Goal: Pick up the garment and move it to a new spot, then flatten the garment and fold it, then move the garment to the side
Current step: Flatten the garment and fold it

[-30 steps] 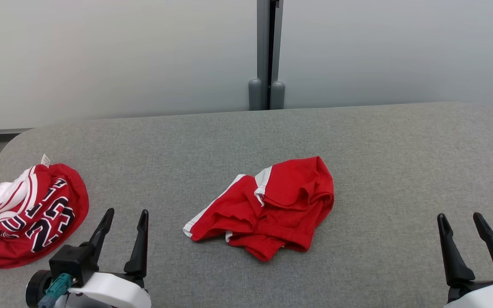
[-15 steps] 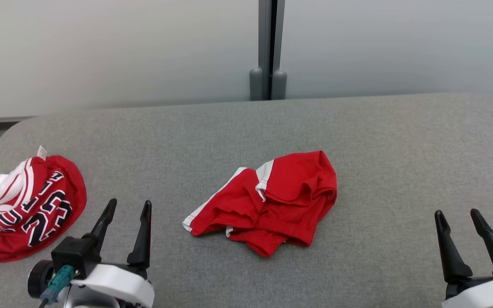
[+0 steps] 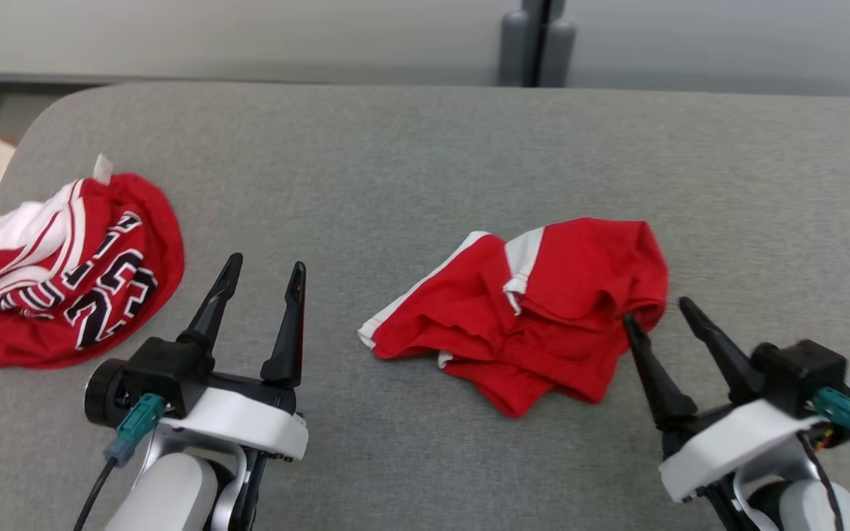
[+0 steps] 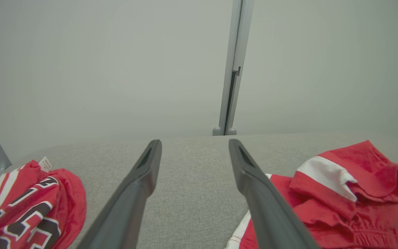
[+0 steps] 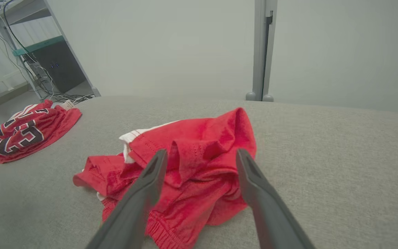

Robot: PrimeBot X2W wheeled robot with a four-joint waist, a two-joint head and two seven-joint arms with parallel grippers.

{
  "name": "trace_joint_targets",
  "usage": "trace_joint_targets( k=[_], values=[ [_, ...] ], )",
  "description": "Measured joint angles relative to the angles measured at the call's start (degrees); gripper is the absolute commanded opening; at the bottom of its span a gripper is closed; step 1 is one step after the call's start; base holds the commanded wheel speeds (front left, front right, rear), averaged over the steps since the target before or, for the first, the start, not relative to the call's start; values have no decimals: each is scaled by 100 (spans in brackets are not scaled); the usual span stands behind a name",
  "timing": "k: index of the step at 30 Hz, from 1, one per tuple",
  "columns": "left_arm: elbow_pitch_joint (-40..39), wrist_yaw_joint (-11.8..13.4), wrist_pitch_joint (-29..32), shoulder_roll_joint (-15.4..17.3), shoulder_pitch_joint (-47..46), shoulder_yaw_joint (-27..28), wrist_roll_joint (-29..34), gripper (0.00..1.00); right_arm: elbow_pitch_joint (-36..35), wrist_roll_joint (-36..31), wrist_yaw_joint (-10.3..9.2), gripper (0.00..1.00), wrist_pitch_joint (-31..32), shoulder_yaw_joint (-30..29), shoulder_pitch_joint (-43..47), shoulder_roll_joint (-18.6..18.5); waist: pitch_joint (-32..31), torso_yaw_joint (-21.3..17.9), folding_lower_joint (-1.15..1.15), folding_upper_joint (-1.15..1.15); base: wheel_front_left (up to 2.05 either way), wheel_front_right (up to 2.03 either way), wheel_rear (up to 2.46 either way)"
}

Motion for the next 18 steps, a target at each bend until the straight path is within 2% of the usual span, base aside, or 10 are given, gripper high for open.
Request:
trace_joint_targets(
  k=[5, 6, 7, 8, 14, 18],
  values=[
    [126, -14, -85, -76, -116, -15, 35, 100, 487, 26, 0, 100, 75, 168, -328, 2, 194, 246, 0, 0, 0, 0, 0],
    [156, -15, -105, -78, -118, -19, 35, 100, 559, -1, 0, 49, 76, 144, -359, 11, 217, 275, 0, 0, 0, 0, 0],
    [176, -32, -121, -82, -118, -19, 35, 100, 615, -43, 0, 32, 104, 114, -385, 18, 232, 297, 0, 0, 0, 0, 0],
    [189, -34, -125, -87, -119, -16, 35, 100, 632, -29, -1, 0, 98, 108, -388, 31, 244, 310, 0, 0, 0, 0, 0],
    [260, -40, -175, -92, -194, 43, 35, 100, 427, 2, 0, 0, -141, -30, -455, 15, 271, 246, 0, 0, 0, 0, 0],
    [294, -40, -183, -100, -246, 57, 42, 100, 114, 89, 1, 0, -290, -538, -319, -12, 285, 145, 0, 0, 0, 0, 0]
  ],
)
